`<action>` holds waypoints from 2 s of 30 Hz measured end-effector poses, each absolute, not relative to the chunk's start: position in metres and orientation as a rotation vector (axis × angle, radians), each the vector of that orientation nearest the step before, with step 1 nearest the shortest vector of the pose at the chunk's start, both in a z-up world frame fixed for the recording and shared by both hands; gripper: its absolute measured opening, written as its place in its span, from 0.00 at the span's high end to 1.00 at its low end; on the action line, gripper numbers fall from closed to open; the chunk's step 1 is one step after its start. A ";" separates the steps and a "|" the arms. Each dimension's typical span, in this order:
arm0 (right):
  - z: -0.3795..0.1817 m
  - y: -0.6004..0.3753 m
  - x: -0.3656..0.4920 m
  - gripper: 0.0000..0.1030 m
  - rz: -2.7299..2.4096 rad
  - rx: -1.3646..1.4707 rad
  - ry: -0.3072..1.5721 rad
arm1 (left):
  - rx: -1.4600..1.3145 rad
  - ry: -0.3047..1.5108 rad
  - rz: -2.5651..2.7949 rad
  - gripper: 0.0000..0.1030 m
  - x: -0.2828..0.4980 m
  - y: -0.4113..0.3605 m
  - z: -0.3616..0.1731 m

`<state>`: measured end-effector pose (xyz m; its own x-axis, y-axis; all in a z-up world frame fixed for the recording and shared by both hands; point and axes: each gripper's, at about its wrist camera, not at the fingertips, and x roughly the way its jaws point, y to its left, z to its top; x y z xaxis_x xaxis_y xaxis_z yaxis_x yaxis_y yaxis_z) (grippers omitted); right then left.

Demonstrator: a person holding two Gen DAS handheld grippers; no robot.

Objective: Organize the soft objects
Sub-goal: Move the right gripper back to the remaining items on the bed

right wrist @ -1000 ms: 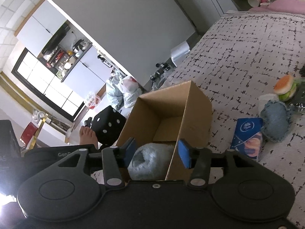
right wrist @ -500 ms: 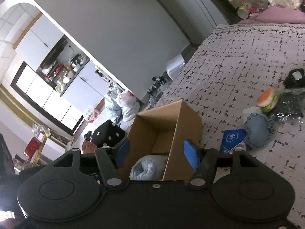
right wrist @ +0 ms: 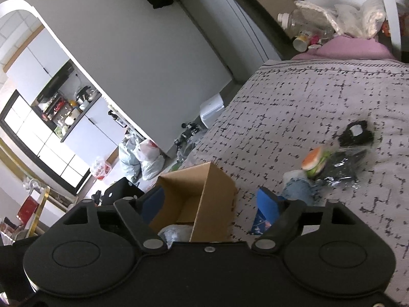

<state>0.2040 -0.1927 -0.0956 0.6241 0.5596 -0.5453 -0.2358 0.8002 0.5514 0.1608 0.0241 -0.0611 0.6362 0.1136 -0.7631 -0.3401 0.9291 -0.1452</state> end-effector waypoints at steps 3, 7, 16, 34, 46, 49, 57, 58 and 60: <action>-0.091 -0.198 0.203 0.17 0.464 0.442 0.764 | -0.282 0.834 0.263 0.21 0.162 0.016 -0.059; -0.085 -0.207 0.202 0.13 0.453 0.436 0.748 | -0.273 0.844 0.254 0.20 0.166 0.006 -0.059; -0.077 -0.233 0.207 0.11 0.410 0.438 0.738 | -0.246 0.843 0.220 0.19 0.174 -0.018 -0.055; -0.080 -0.287 0.221 0.11 0.315 0.477 0.756 | -0.225 0.819 0.154 0.19 0.200 -0.052 -0.051; -0.092 -0.330 0.237 0.11 0.239 0.572 0.780 | -0.206 0.856 0.103 0.19 0.218 -0.059 -0.063; -0.100 -0.339 0.243 0.11 0.252 0.651 0.802 | -0.198 0.863 0.087 0.19 0.224 -0.061 -0.066; -0.117 -0.335 0.256 0.11 0.230 0.666 0.859 | -0.223 0.886 0.035 0.19 0.242 -0.064 -0.083; -0.119 -0.335 0.258 0.11 0.227 0.667 0.867 | -0.225 0.892 0.035 0.19 0.244 -0.064 -0.086; -0.123 -0.333 0.262 0.11 0.226 0.681 0.881 | -0.234 0.905 0.033 0.19 0.248 -0.064 -0.093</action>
<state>0.2617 -0.3335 -0.1234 0.6293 0.4493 -0.6341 0.0885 0.7692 0.6328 0.2482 -0.0640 -0.0930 0.6192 -0.0696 -0.7821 -0.1269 0.9741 -0.1871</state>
